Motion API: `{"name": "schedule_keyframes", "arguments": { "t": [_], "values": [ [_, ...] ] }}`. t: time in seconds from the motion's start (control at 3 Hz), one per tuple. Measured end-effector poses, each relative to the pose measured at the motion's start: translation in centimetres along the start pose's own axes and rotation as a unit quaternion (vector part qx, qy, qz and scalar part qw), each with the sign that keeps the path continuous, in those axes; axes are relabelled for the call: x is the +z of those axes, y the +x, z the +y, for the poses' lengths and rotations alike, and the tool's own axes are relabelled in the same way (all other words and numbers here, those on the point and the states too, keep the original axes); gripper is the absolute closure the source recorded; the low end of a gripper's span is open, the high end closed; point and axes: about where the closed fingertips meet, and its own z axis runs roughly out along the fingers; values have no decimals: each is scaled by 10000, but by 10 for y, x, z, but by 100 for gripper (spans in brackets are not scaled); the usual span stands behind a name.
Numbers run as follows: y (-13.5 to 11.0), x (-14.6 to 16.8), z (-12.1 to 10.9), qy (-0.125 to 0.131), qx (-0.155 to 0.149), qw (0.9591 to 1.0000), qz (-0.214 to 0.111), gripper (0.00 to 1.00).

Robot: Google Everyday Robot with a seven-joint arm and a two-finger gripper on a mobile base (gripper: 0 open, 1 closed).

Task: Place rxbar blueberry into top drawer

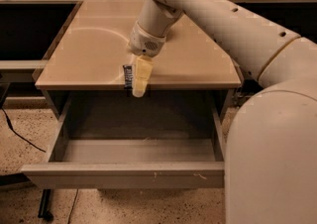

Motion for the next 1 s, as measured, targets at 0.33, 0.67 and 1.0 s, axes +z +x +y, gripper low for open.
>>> {"name": "schedule_keyframes", "arguments": {
  "t": [0.33, 0.67, 1.0],
  "values": [
    [6, 4, 8, 192, 13, 9998, -61, 0],
    [15, 8, 19, 361, 40, 9993, -97, 0],
    [22, 10, 26, 454, 97, 9989, -109, 0]
  ]
}}
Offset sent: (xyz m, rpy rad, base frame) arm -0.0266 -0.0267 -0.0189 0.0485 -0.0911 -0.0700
